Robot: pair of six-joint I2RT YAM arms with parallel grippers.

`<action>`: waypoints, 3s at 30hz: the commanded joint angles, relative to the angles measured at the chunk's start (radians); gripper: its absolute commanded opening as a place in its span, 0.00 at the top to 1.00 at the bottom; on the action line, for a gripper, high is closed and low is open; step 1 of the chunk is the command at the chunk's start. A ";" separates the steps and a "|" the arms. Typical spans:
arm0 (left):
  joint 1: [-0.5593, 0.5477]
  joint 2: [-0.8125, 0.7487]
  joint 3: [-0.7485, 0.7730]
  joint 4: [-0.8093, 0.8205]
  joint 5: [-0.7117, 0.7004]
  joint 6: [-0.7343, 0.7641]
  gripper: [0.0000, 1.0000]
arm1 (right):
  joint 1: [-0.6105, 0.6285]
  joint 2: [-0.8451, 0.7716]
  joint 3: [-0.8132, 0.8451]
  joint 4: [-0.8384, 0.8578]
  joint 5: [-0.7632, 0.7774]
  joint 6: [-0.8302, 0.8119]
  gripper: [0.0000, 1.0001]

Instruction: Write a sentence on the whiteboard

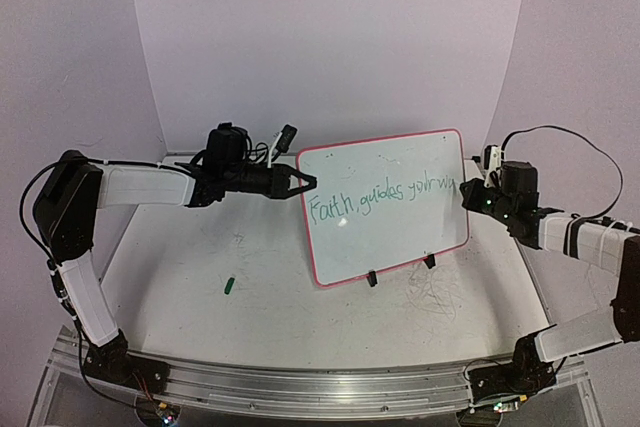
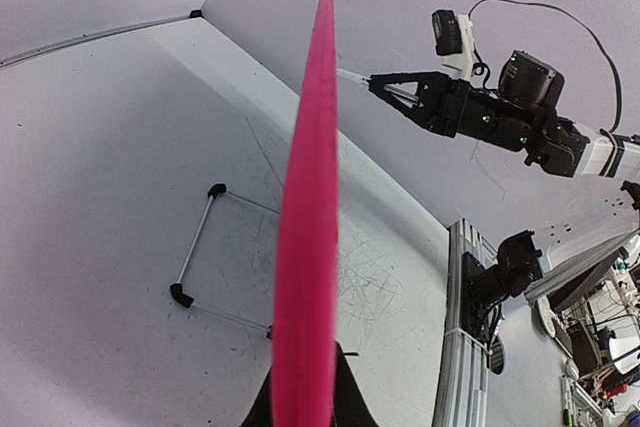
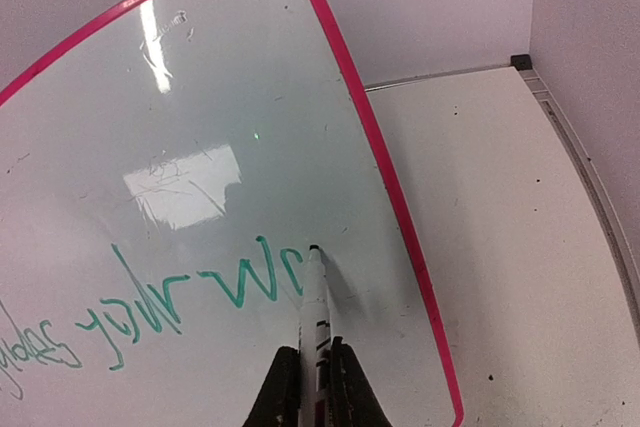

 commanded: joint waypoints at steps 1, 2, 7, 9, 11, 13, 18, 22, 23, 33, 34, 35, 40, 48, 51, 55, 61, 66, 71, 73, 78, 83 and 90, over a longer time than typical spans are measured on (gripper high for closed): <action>0.012 0.003 0.012 -0.116 -0.107 0.064 1.00 | 0.004 -0.004 0.037 0.035 0.010 0.000 1.00; 0.012 0.002 0.012 -0.117 -0.107 0.064 1.00 | 0.004 -0.005 0.035 0.031 0.012 0.000 1.00; 0.012 -0.003 0.007 -0.117 -0.108 0.065 1.00 | 0.003 -0.010 0.022 0.025 0.009 -0.001 1.00; 0.012 -0.005 0.005 -0.116 -0.108 0.065 1.00 | 0.004 -0.013 0.021 0.020 0.010 0.000 1.00; 0.012 -0.009 0.001 -0.117 -0.110 0.065 1.00 | 0.004 -0.017 0.015 0.007 0.016 0.003 1.00; 0.012 -0.012 -0.002 -0.116 -0.111 0.065 1.00 | 0.003 -0.025 0.004 -0.008 0.015 0.009 1.00; 0.011 -0.017 -0.008 -0.117 -0.113 0.065 1.00 | 0.003 -0.047 -0.021 -0.025 0.032 0.013 1.00; 0.012 -0.017 -0.006 -0.117 -0.111 0.066 1.00 | 0.003 -0.045 -0.002 -0.031 0.038 0.015 1.00; 0.012 -0.017 -0.007 -0.117 -0.112 0.066 1.00 | 0.004 -0.044 0.002 -0.035 0.045 0.016 1.00; 0.012 -0.017 -0.006 -0.118 -0.114 0.067 1.00 | 0.001 -0.094 0.026 -0.022 0.030 0.007 1.00; 0.012 -0.016 -0.007 -0.118 -0.115 0.067 1.00 | -0.001 -0.090 0.028 -0.021 0.029 0.007 1.00; 0.012 -0.016 -0.005 -0.118 -0.115 0.067 1.00 | -0.003 -0.080 0.030 -0.019 0.026 0.008 1.00; 0.012 -0.020 -0.007 -0.118 -0.117 0.069 1.00 | -0.004 -0.049 0.049 0.008 0.015 0.011 1.00; 0.012 -0.007 0.001 -0.117 -0.108 0.068 1.00 | -0.004 -0.007 0.043 0.036 0.037 0.008 1.00; 0.012 -0.007 0.001 -0.118 -0.108 0.071 1.00 | -0.004 0.002 0.036 0.036 0.052 0.005 1.00; 0.012 -0.006 0.001 -0.118 -0.108 0.072 1.00 | -0.004 -0.001 0.014 0.025 0.054 0.009 1.00; 0.012 -0.008 -0.002 -0.118 -0.108 0.073 1.00 | -0.003 -0.022 -0.021 0.004 0.062 0.011 1.00; 0.012 -0.011 -0.005 -0.118 -0.109 0.073 1.00 | -0.003 -0.018 -0.022 0.006 0.062 0.011 1.00; 0.012 -0.017 -0.009 -0.118 -0.111 0.073 1.00 | -0.005 0.005 0.015 0.025 0.060 0.012 1.00; 0.012 -0.018 -0.010 -0.118 -0.113 0.074 1.00 | -0.004 0.016 0.030 0.035 0.057 0.014 1.00; 0.012 -0.020 -0.011 -0.118 -0.115 0.074 1.00 | -0.004 0.044 0.068 0.046 0.067 0.014 1.00; 0.012 -0.019 -0.011 -0.118 -0.117 0.077 1.00 | -0.005 0.068 0.091 0.048 0.073 0.014 1.00; 0.012 -0.019 -0.013 -0.118 -0.119 0.082 1.00 | -0.006 0.040 0.043 0.025 0.051 0.020 1.00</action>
